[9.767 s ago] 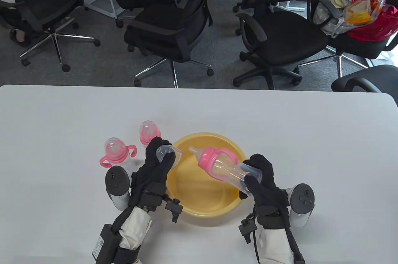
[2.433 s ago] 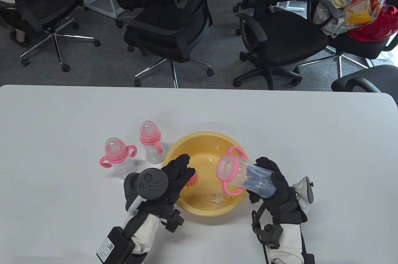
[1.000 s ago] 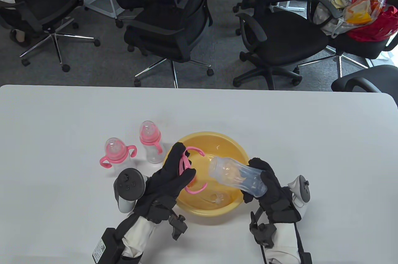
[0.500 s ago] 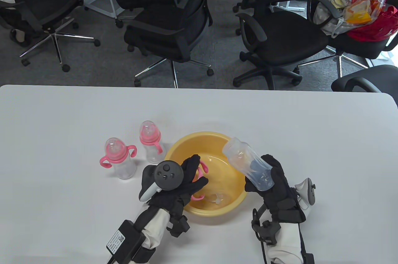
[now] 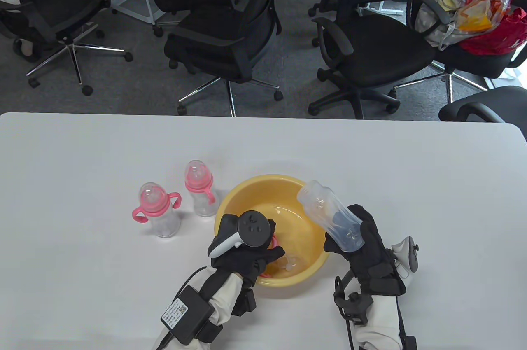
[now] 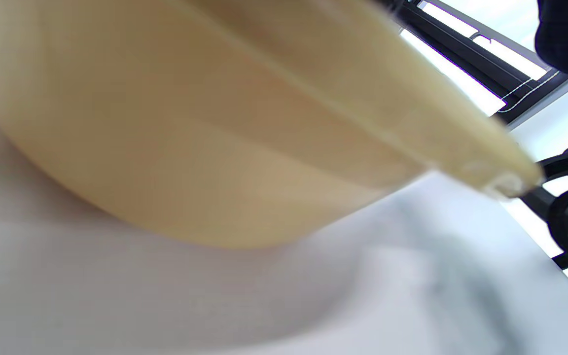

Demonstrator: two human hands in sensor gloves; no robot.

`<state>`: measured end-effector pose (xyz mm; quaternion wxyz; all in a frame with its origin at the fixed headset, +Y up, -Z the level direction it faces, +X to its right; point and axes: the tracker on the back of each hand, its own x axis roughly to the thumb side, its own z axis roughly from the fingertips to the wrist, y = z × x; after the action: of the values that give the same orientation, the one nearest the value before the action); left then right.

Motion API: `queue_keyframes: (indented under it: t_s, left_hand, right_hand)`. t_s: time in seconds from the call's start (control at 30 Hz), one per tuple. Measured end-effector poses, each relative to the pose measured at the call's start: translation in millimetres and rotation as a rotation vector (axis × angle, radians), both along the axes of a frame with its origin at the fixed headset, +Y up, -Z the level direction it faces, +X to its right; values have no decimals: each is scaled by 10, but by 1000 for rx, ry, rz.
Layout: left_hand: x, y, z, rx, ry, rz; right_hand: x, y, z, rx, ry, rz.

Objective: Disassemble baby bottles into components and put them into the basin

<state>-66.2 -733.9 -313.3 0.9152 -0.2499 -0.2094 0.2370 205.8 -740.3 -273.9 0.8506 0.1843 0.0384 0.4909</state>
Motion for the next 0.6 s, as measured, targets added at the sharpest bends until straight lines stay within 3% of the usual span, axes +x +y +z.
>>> queue_keyframes:
  t_s: [0.37, 0.6]
  left_hand:
    - [-43, -17, -6, -6, -5, 3]
    - [-166, 87, -2, -20, -4, 73]
  right_hand:
    - [-12, 12, 3, 6, 4, 21]
    - [-36, 0, 2, -6, 7, 44]
